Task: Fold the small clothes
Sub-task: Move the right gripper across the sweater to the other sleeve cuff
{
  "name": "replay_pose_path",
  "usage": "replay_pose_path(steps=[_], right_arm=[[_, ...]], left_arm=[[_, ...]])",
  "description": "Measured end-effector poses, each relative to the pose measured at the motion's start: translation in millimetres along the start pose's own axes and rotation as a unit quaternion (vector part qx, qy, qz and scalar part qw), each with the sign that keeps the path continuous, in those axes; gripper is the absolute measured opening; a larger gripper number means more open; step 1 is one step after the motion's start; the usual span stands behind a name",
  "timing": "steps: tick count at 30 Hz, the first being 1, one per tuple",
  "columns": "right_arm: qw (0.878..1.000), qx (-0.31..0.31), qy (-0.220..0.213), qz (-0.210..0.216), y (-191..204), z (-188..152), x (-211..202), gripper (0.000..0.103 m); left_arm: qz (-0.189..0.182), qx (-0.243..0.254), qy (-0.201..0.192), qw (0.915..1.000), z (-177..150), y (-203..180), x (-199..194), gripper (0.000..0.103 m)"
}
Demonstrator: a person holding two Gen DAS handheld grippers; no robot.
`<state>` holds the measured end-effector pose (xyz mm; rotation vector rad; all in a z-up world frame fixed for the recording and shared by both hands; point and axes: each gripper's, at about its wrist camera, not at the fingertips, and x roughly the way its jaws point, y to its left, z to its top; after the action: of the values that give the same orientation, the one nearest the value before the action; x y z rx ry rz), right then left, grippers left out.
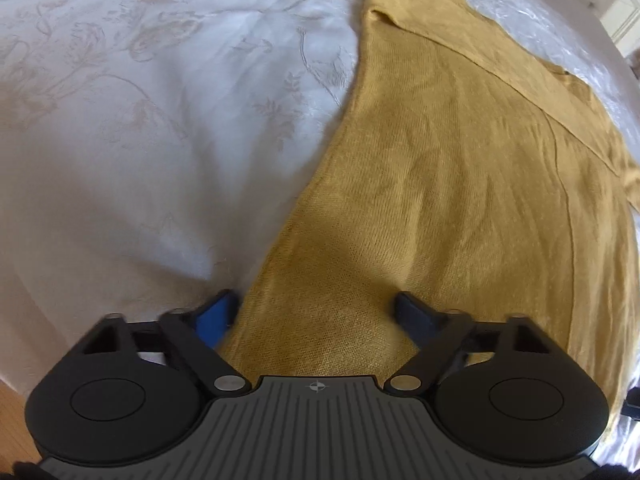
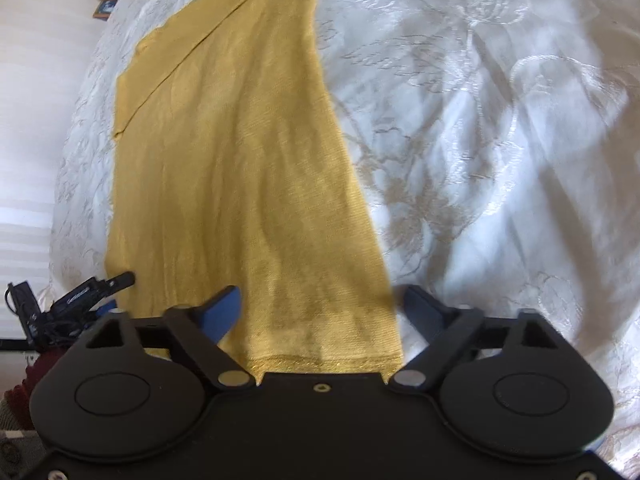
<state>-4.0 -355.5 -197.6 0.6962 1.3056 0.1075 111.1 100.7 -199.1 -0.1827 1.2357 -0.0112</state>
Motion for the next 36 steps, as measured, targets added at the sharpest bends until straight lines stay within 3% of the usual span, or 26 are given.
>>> replay_pose_path(steps=[1, 2, 3, 4, 7, 11, 15, 17, 18, 20, 21, 23, 24, 25, 28, 31, 36], right_arm=[[1.0, -0.008, 0.003, -0.001, 3, -1, 0, 0.064], [1.0, -0.017, 0.007, -0.012, 8, -4, 0, 0.051], [0.999, -0.029, 0.011, -0.031, 14, -4, 1, 0.025], [0.998, -0.045, 0.014, -0.049, 21, -4, 2, 0.014], [0.996, -0.083, 0.001, -0.04, 37, -8, -10, 0.013], [0.988, -0.13, -0.004, -0.087, 47, -14, -25, 0.011], [0.987, -0.09, 0.025, -0.127, 15, -16, -3, 0.009], [0.991, -0.06, 0.026, -0.114, 4, -15, 4, 0.011], [0.993, -0.048, 0.024, -0.101, 1, -14, 4, 0.02], [0.996, -0.03, 0.018, -0.083, -3, -12, -2, 0.027], [0.996, -0.024, 0.011, -0.081, -7, -12, -9, 0.043], [0.997, -0.011, -0.01, -0.071, -14, -11, -21, 0.063], [0.997, -0.003, -0.027, -0.071, -18, -10, -30, 0.072], [0.996, 0.007, -0.045, -0.072, -23, -8, -39, 0.072], [0.99, 0.026, -0.099, -0.096, -34, 3, -65, 0.08], [0.981, 0.033, -0.153, -0.118, -41, 18, -86, 0.087], [0.962, 0.048, -0.228, -0.142, -63, 49, -120, 0.09]], left_arm=[[-0.002, -0.001, -0.007, 1.0, 0, 1, -3, 0.051], [-0.005, -0.002, -0.011, 0.9999, 0, 2, -6, 0.043], [-0.01, -0.005, -0.012, 0.9999, 1, 4, -9, 0.027], [-0.019, -0.009, -0.013, 0.9997, 2, 3, -12, 0.017], [-0.02, 0.016, -0.021, 0.9995, 3, -1, -22, 0.012], [-0.016, 0.023, -0.023, 0.9993, 3, 1, -29, 0.01], [0.016, -0.004, 0.011, 0.9998, -5, 11, -10, 0.01], [0.025, -0.013, 0.012, 0.9995, -3, 7, -5, 0.01], [0.035, -0.007, 0.011, 0.9993, 0, 3, -5, 0.013], [0.046, 0.016, 0.005, 0.9988, 3, -6, -8, 0.016], [0.046, 0.027, 0.002, 0.9986, 4, -10, -10, 0.025], [0.036, 0.037, -0.006, 0.9987, 5, -13, -17, 0.036], [0.028, 0.037, -0.008, 0.9989, 7, -15, -22, 0.051], [0.02, 0.038, -0.014, 0.999, 9, -18, -27, 0.069], [0.005, 0.049, -0.053, 0.9974, 16, -32, -45, 0.084], [-0.015, 0.062, -0.07, 0.9955, 28, -55, -51, 0.094], [-0.041, 0.081, -0.057, 0.9943, 53, -103, -36, 0.094]])
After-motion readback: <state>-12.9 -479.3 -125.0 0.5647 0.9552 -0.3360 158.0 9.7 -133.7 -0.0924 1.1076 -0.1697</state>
